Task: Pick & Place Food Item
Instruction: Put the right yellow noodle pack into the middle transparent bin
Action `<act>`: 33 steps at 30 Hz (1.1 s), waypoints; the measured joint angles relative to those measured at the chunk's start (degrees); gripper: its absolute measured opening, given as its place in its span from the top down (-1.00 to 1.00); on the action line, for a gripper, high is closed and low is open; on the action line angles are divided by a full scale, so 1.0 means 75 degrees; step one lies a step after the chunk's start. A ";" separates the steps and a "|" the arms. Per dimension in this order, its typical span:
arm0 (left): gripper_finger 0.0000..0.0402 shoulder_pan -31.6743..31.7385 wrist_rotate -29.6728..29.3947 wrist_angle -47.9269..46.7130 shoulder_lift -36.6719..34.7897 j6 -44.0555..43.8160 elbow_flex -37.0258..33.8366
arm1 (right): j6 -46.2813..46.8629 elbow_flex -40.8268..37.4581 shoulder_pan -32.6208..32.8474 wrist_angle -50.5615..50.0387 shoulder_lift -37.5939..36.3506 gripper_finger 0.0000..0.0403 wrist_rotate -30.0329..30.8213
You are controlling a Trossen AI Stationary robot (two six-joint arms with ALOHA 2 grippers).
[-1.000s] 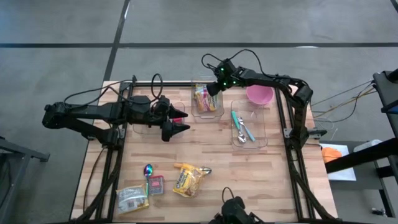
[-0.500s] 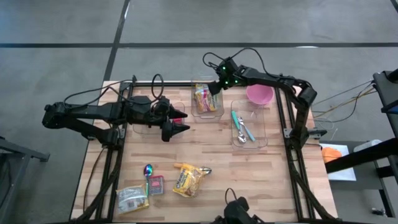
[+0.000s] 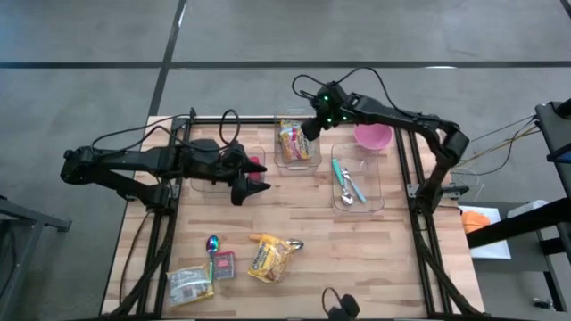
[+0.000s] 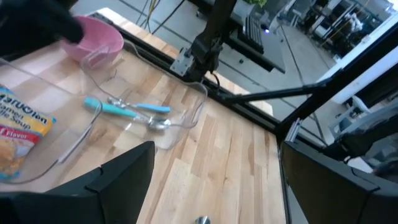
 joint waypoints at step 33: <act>-0.77 -0.0427 0.0686 -0.2322 -0.0006 0.0637 0.0000 | 0.3962 -0.1081 0.5505 -0.0926 -0.1967 -0.03 0.1915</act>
